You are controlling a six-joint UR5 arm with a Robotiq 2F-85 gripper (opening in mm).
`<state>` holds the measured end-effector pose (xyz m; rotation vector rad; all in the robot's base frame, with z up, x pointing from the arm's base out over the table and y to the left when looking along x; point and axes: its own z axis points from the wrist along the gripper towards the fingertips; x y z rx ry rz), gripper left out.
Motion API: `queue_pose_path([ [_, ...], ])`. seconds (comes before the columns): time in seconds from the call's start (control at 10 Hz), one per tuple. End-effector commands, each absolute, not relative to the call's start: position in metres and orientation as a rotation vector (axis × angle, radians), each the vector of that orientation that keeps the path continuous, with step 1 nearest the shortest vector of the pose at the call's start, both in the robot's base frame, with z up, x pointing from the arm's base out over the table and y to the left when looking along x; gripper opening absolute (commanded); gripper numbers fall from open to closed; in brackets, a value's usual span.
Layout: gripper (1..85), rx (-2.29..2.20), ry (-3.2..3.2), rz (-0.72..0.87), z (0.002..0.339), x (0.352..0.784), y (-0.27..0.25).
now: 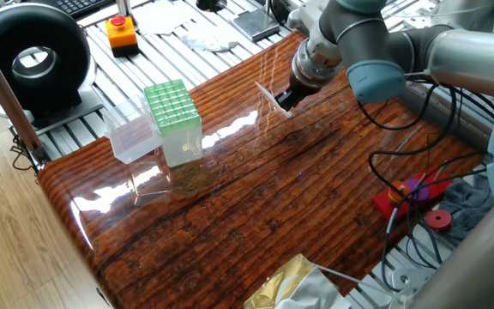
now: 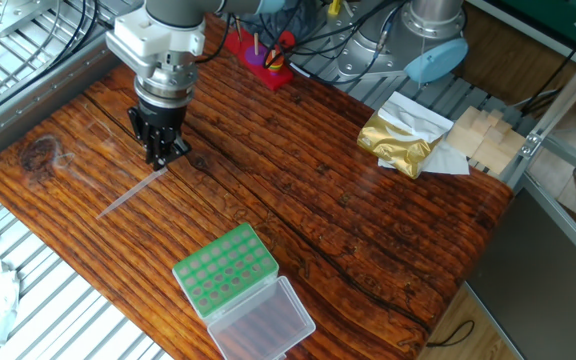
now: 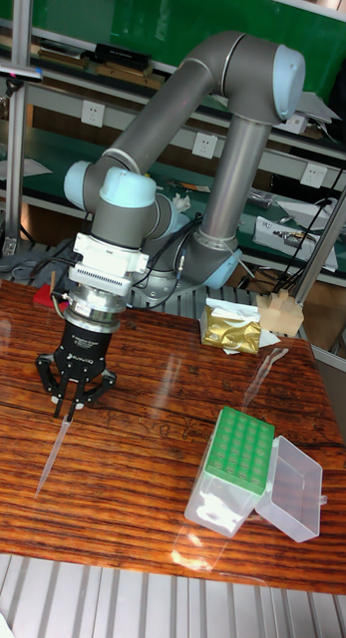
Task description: Insert a large pipette tip into the holder for large pipette tips
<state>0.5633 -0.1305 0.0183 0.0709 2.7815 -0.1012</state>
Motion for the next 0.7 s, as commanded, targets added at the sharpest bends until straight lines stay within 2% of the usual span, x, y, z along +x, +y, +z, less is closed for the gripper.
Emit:
queue_pose_path([
  [0.0, 31.0, 0.022, 2.764, -0.104, 0.0150, 0.5646, -0.1380],
  [0.6, 31.0, 0.068, 2.761, -0.095, 0.0133, 0.5646, -0.1338],
])
